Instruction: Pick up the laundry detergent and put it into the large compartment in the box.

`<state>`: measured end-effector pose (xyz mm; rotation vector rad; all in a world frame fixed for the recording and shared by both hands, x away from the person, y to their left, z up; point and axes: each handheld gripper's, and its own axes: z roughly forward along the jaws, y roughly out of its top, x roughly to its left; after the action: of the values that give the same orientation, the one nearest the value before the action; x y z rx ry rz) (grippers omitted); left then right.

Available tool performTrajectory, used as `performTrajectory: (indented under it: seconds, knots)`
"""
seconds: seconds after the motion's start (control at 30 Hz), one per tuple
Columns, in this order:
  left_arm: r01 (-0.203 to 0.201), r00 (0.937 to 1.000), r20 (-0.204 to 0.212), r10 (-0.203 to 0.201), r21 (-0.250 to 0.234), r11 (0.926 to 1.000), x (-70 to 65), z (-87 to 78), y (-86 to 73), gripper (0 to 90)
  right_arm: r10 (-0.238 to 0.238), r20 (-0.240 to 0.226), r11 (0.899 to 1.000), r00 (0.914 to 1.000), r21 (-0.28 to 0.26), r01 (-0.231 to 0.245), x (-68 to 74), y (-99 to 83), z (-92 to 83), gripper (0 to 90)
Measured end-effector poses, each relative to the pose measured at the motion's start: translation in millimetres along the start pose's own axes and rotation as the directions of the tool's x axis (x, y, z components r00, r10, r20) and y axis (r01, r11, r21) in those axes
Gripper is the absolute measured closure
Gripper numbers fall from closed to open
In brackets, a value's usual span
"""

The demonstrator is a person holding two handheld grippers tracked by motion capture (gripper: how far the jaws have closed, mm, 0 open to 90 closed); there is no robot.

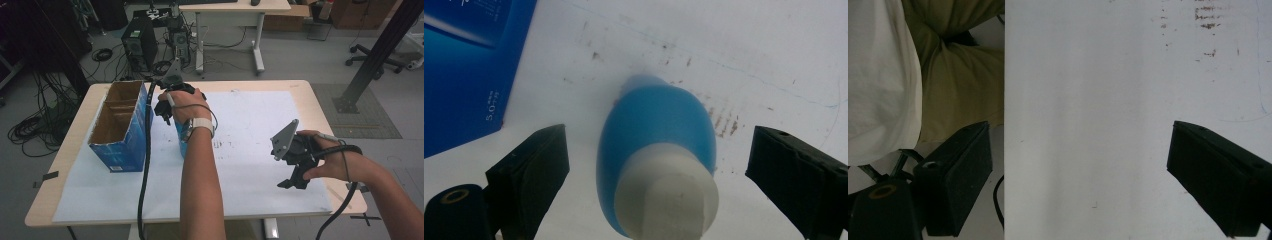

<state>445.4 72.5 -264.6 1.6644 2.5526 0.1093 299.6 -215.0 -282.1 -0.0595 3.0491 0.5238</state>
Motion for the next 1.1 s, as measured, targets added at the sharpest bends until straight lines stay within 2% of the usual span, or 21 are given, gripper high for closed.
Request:
performTrajectory:
  seconds: [0.47,1.1]
  knots:
    - [-0.006,0.9999,-0.008,0.006,0.01,0.9999,2.0,14.1,-2.1,10.5,0.001,-0.004,1.0,1.0,-0.001,-0.001,-0.5,-0.1,2.2,11.4]
    - [-0.024,0.9996,-0.016,0.024,0.014,0.9996,4.7,25.0,-2.6,11.5,-0.002,-0.005,1.0,1.0,-0.003,0.002,-1.4,0.6,2.2,11.4]
